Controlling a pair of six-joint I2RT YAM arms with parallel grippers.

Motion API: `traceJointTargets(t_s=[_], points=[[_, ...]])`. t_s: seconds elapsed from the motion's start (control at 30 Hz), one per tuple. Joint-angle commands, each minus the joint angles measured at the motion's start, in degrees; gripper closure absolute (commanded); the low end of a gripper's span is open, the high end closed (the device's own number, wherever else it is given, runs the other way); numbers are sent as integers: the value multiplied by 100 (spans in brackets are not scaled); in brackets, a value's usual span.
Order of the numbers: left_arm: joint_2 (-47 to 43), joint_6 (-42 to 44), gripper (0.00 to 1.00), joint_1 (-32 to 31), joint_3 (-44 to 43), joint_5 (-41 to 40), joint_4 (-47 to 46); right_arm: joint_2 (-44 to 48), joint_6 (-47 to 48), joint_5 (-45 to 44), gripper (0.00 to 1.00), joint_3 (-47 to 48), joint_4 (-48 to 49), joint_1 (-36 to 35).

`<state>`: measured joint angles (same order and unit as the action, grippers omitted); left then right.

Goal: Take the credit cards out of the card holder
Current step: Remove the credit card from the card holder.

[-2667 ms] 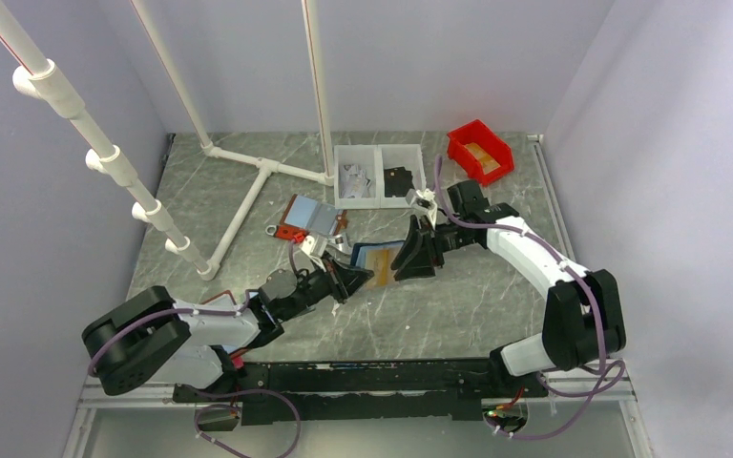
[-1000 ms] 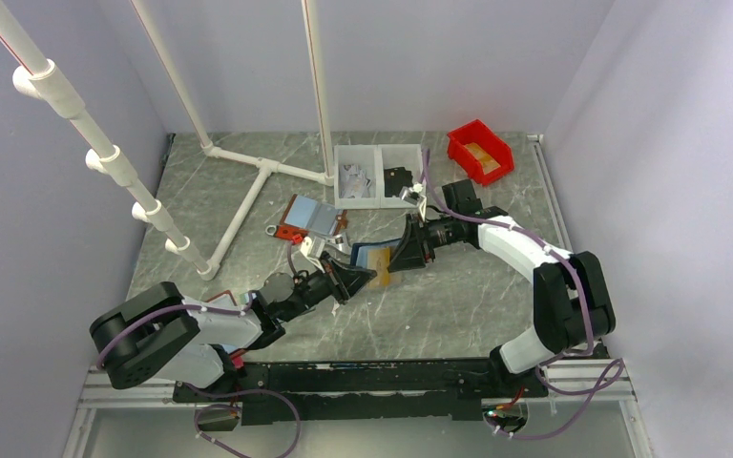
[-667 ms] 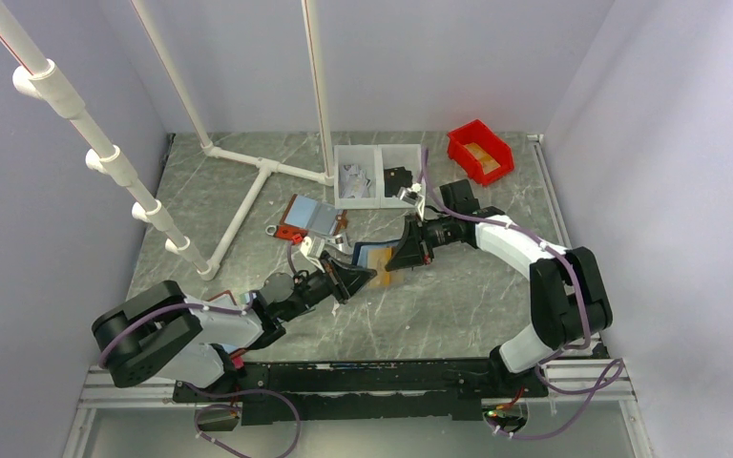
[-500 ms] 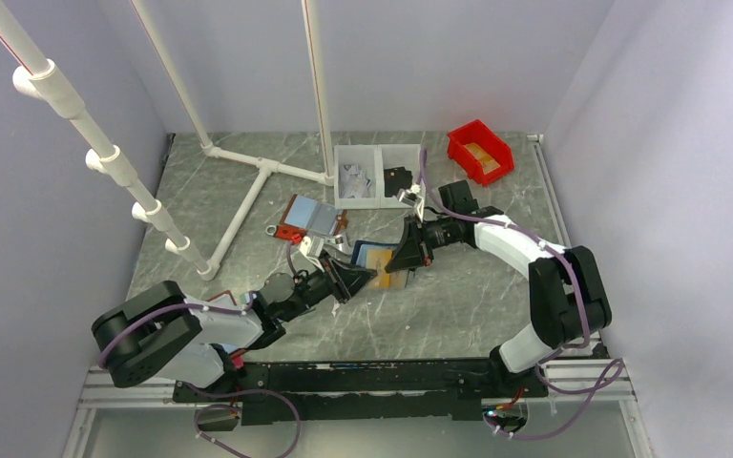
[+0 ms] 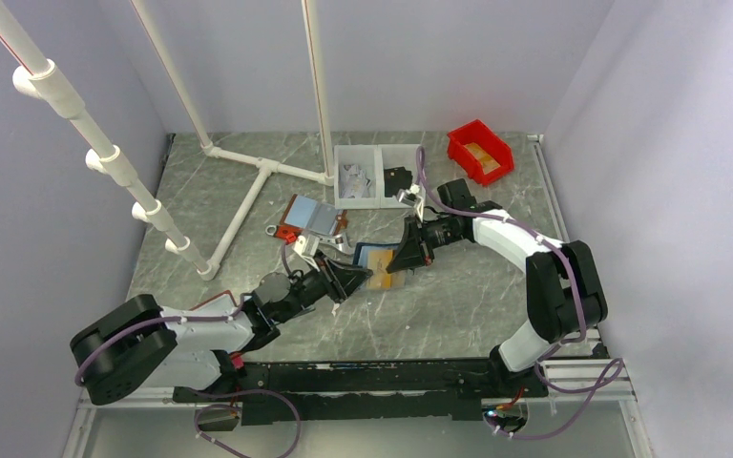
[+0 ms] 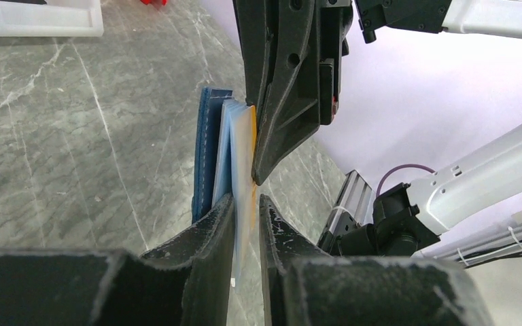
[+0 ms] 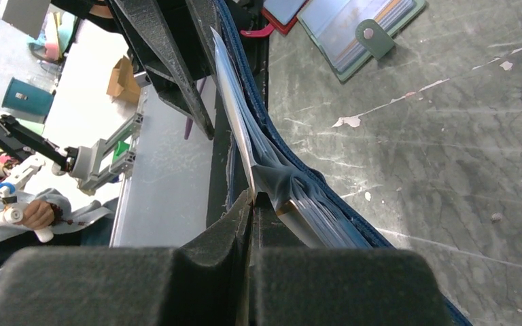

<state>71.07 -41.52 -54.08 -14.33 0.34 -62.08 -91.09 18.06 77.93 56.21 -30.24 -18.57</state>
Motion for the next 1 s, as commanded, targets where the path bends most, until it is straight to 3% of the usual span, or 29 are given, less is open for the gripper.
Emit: traceJointTargets(t_s=[0.0, 0.07, 0.27, 0.63, 0.97], points=[[-183, -65, 78, -23, 15, -17, -311, -73, 363, -83, 100, 232, -139, 77], [-174, -67, 80, -17, 33, -20, -328, -84, 397, -85, 100, 242, -164, 89], [-130, -67, 100, -19, 82, -17, -420, -126, 475, -112, 100, 263, -231, 99], [-176, -142, 100, 32, 274, -16, -575, -249, 724, -251, 100, 367, -493, 108], [-269, -619, 100, 194, 432, -421, 129, -298, 1503, -760, 100, 600, -1139, 141]])
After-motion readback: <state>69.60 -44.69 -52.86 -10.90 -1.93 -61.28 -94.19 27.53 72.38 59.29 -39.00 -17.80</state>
